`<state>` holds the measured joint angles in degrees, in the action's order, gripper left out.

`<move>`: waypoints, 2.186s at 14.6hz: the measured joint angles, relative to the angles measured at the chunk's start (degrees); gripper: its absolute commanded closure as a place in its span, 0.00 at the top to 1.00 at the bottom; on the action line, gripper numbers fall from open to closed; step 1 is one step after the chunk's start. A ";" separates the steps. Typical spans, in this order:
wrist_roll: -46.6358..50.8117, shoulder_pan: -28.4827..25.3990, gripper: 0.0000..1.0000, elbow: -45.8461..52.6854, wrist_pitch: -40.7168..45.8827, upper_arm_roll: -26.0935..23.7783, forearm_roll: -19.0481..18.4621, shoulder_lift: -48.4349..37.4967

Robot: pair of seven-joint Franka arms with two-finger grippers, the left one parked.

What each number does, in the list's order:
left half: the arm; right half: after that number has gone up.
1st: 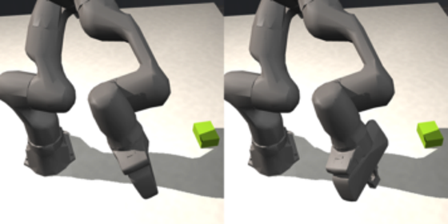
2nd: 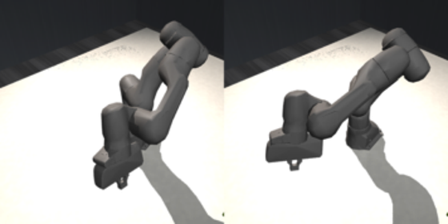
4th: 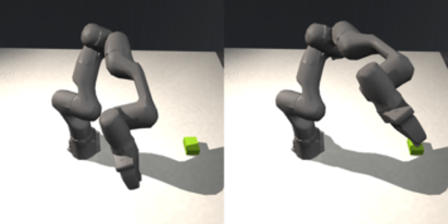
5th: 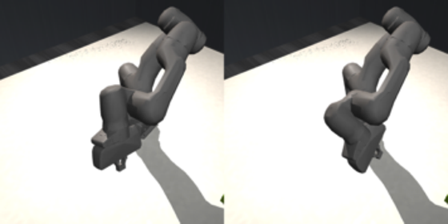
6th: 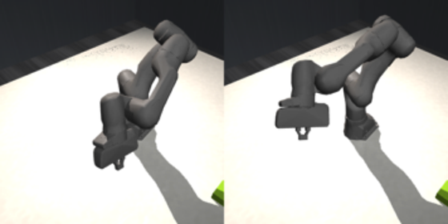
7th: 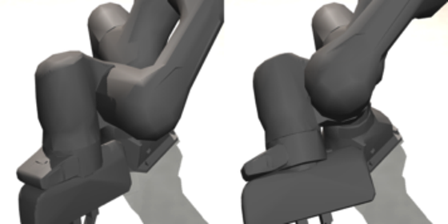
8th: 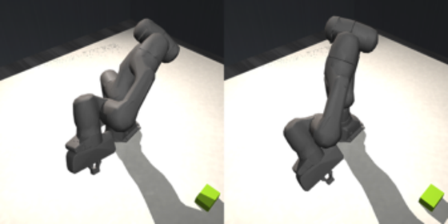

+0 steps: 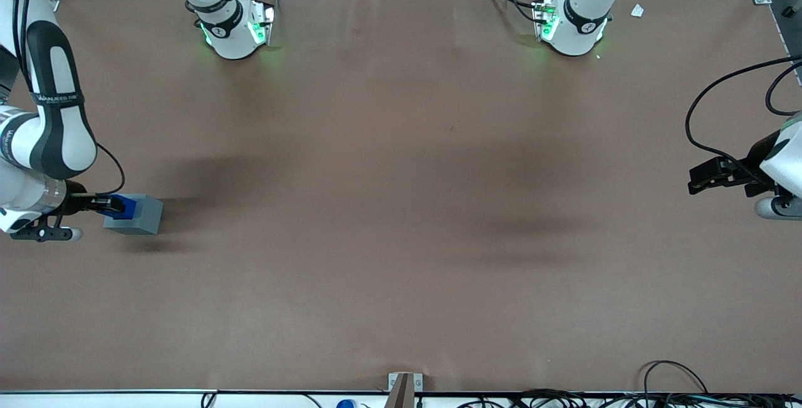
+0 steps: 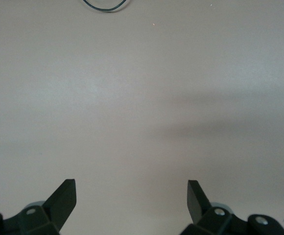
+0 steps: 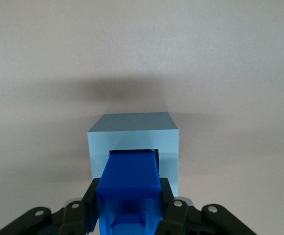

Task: Insert blue part into gray base with right arm

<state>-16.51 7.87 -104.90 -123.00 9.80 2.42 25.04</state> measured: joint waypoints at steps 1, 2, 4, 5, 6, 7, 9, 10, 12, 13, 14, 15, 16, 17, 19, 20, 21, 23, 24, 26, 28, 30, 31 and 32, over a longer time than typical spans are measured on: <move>0.00 0.00 0.06 -0.20 -0.02 0.00 0.00 0.08; 0.00 -0.01 0.16 -0.32 -0.03 -0.01 0.00 0.19; 0.00 -0.02 1.00 -0.34 -0.06 -0.01 -0.01 0.20; 0.00 -0.01 1.00 -0.34 -0.06 -0.01 -0.01 0.21; 0.00 -0.01 1.00 -0.34 -0.05 -0.01 -0.01 0.20; 0.00 -0.01 1.00 -0.34 -0.04 -0.01 -0.01 0.21; 0.02 -0.03 1.00 -0.16 -0.03 -0.02 -0.01 0.19; 0.04 -0.06 1.00 0.24 -0.02 -0.03 -0.01 0.10; 0.23 -0.16 1.00 1.68 1.63 -0.12 -0.01 -0.95; 0.69 -0.31 1.00 3.06 4.21 -0.19 -0.01 -1.85; 1.77 -0.59 1.00 4.96 7.77 -0.27 -0.01 -2.86; 3.00 -0.98 1.00 7.21 11.67 -0.35 -0.01 -3.96; 4.28 -1.41 1.00 9.59 15.12 -0.40 -0.01 -5.02; 6.11 -1.82 1.00 11.86 17.63 -0.45 -0.01 -6.00; 10.26 -2.77 1.00 15.44 21.32 -0.62 -0.01 -7.73; 11.88 -3.57 1.00 16.54 22.93 -0.67 -0.01 -8.57; 13.86 -4.50 1.00 17.15 24.00 -0.72 0.00 -9.47; 19.58 -6.48 1.00 17.48 25.85 -0.89 0.00 -11.61; 21.59 -7.72 1.00 17.51 27.12 -0.97 0.00 -12.90; 23.76 -10.27 1.00 17.45 30.44 -1.11 0.00 -16.06; 24.11 -11.83 1.00 16.64 33.09 -1.17 0.00 -20.25; 24.11 -13.38 1.00 13.85 33.83 -1.21 -0.06 -25.35; 24.12 -14.24 1.00 11.95 33.83 -1.24 -0.21 -27.84; 24.16 -14.97 1.00 10.13 33.78 -1.24 -0.40 -30.01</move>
<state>7.64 -7.10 -94.77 -89.22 8.56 2.02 -4.97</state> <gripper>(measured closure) 0.000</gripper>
